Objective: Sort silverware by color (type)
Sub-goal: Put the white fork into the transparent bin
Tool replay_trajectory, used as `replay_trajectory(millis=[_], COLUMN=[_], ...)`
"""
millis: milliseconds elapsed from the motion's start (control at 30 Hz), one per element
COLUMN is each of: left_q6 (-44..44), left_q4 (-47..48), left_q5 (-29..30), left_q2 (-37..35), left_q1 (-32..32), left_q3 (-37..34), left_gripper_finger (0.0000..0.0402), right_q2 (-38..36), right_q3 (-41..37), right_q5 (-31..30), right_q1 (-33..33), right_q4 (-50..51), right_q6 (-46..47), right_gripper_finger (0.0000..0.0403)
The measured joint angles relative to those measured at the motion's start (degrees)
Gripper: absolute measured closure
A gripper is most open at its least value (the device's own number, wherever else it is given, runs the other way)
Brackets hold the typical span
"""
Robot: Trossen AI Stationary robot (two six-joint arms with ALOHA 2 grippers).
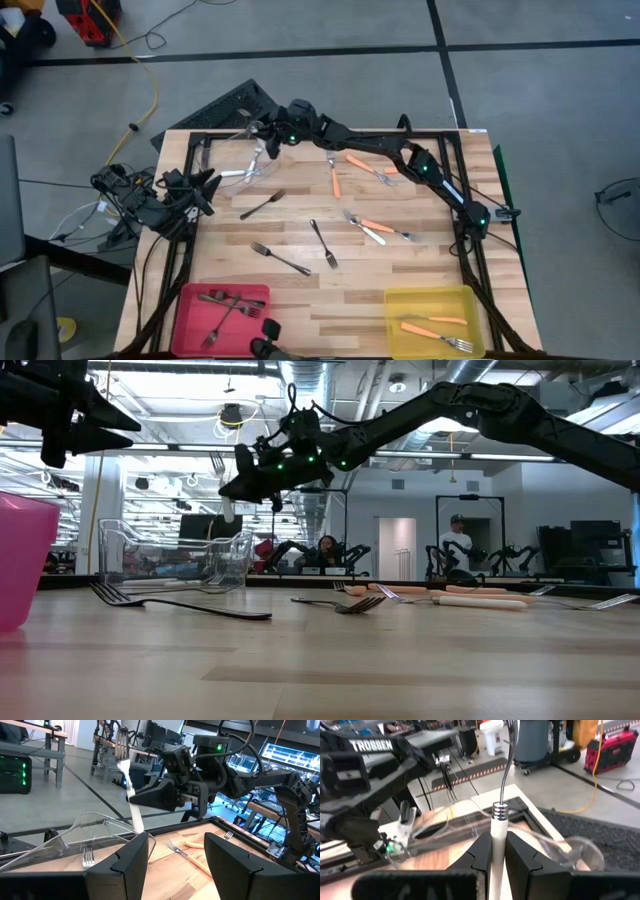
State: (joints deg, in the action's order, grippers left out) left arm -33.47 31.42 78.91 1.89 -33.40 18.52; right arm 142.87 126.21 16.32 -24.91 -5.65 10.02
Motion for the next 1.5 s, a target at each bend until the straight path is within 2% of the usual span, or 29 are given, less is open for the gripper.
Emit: replay_trajectory(millis=[367,667,1500], left_q6=[0.0,0.02,0.0], left_q4=[0.15,0.16,0.18], left_q5=[0.0,-0.02,-0.02], left_q2=[0.0,-0.02,-0.02], left_q1=[-0.01,0.01,-0.01], left_q3=[0.0,-0.02,-0.02], left_gripper_finger=[0.0223,0.0223,0.0223], right_q2=[0.0,4.64,4.61], right_q3=[-0.09,-0.09,-0.09], right_q5=[2.14,6.55,4.79], right_q1=[-0.27,-0.64,-0.52], right_q4=[6.65,2.27,1.99], right_q6=[-1.2,4.87,4.98], right_gripper_finger=[0.0342,0.0343,0.0332])
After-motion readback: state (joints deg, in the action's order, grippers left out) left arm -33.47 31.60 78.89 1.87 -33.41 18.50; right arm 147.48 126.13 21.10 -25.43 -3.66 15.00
